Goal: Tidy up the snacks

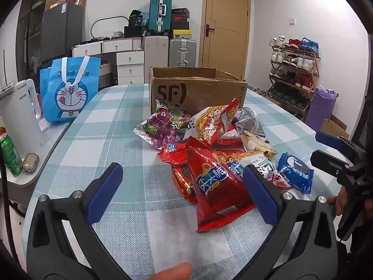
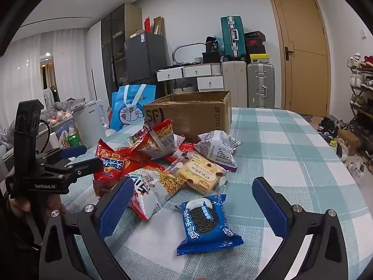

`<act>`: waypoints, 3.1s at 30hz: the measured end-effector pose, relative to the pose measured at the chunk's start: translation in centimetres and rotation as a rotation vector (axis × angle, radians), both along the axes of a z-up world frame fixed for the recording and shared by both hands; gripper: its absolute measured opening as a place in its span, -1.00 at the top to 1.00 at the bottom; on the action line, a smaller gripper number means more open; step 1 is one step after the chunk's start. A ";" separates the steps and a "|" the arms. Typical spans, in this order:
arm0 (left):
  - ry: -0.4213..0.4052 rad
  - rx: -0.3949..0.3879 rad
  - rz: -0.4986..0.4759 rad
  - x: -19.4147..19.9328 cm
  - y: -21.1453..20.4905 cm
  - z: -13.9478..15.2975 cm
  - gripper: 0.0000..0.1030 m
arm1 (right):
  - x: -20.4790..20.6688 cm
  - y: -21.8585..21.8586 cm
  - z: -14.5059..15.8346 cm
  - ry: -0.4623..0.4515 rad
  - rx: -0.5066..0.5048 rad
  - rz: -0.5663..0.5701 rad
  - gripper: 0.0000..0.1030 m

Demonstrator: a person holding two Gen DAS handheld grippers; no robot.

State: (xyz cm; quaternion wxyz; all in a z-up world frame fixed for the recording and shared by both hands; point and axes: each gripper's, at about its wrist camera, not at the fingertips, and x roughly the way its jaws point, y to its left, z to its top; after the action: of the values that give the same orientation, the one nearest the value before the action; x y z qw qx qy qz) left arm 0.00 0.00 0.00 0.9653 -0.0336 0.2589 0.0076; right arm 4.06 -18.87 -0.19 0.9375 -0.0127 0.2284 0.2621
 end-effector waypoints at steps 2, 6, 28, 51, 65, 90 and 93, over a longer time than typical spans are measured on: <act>-0.013 -0.003 0.002 0.0 0.0 0.0 -0.99 | 0.0 0.0 0.0 0.001 -0.002 -0.001 -1.00; -0.009 -0.007 0.003 0.0 0.0 0.0 -0.99 | 0.1 0.1 0.0 0.005 -0.004 0.002 -1.00; -0.008 -0.008 0.002 -0.1 0.0 0.0 -0.99 | 0.2 0.0 -0.2 0.013 -0.003 0.004 -1.00; -0.007 -0.003 0.002 -0.1 0.0 0.0 -0.99 | 0.1 0.1 -0.3 0.016 -0.005 0.006 -1.00; -0.007 -0.001 0.002 -0.1 0.0 0.0 -0.99 | 0.1 0.4 -0.7 0.015 -0.007 0.008 -1.00; -0.003 -0.002 0.000 -0.3 0.2 -0.2 -0.99 | 0.5 0.0 0.0 0.034 -0.013 -0.001 -1.00; -0.002 -0.002 -0.001 -0.2 0.1 -0.2 -0.99 | 0.8 -0.2 0.1 0.049 -0.012 -0.008 -1.00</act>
State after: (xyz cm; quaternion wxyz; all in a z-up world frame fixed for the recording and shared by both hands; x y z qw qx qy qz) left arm -0.24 0.15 -0.20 0.9655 -0.0347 0.2581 0.0067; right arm 4.82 -19.09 -0.06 0.9326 -0.0109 0.2529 0.2572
